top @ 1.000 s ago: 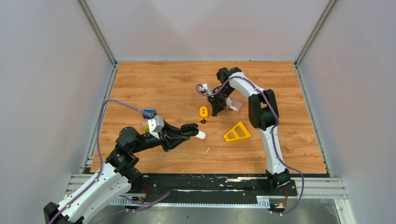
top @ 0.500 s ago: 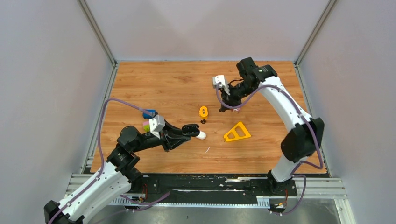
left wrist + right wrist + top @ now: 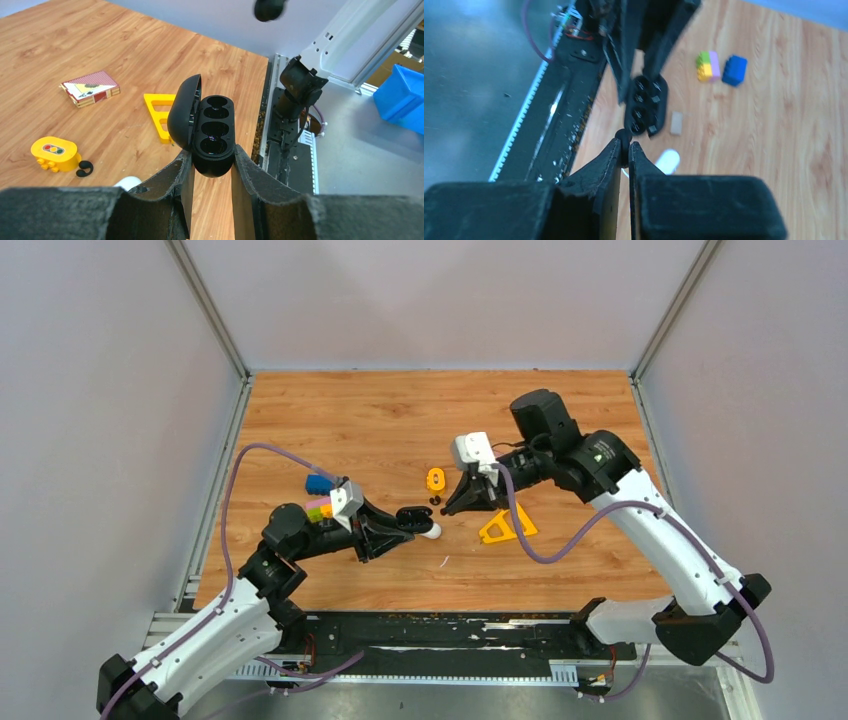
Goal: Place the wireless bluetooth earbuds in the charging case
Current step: Place the earbud in the charging case.
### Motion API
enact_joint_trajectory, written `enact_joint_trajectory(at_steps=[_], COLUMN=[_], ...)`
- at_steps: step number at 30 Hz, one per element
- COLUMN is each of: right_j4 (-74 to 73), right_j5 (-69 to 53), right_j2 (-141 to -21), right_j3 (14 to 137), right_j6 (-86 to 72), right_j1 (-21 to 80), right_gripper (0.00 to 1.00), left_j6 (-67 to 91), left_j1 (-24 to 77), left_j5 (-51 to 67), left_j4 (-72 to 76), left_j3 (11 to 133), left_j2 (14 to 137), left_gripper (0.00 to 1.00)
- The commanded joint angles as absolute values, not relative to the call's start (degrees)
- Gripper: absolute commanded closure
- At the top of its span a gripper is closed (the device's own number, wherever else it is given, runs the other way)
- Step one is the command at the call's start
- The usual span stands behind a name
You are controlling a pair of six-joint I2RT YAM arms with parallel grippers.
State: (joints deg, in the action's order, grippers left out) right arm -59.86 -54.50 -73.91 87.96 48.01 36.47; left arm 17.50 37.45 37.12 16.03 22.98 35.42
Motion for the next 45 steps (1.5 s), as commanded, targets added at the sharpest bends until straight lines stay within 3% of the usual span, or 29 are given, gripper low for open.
enact_joint_trajectory(at_steps=[1,11,45], right_j4=[-55.1,-47.0,-47.6], right_j5=[-53.8,-54.2,-48.1], right_j2=[-76.3,-79.1,-84.6], right_j3=[91.8,92.1,92.7], right_j6=[41.0,28.2,30.9], right_j1=[41.2,43.5,50.7], right_gripper=[0.97,0.97,0.95], left_j6=[16.1,16.6,17.4], left_j1=[37.2,37.2,37.2], left_j5=[38.4,39.7,40.6], left_j4=[17.2,18.5,19.9], left_j3=[23.4,23.3,23.3], left_j2=[34.7,34.6,34.7], left_gripper=[1.0,1.0,1.0])
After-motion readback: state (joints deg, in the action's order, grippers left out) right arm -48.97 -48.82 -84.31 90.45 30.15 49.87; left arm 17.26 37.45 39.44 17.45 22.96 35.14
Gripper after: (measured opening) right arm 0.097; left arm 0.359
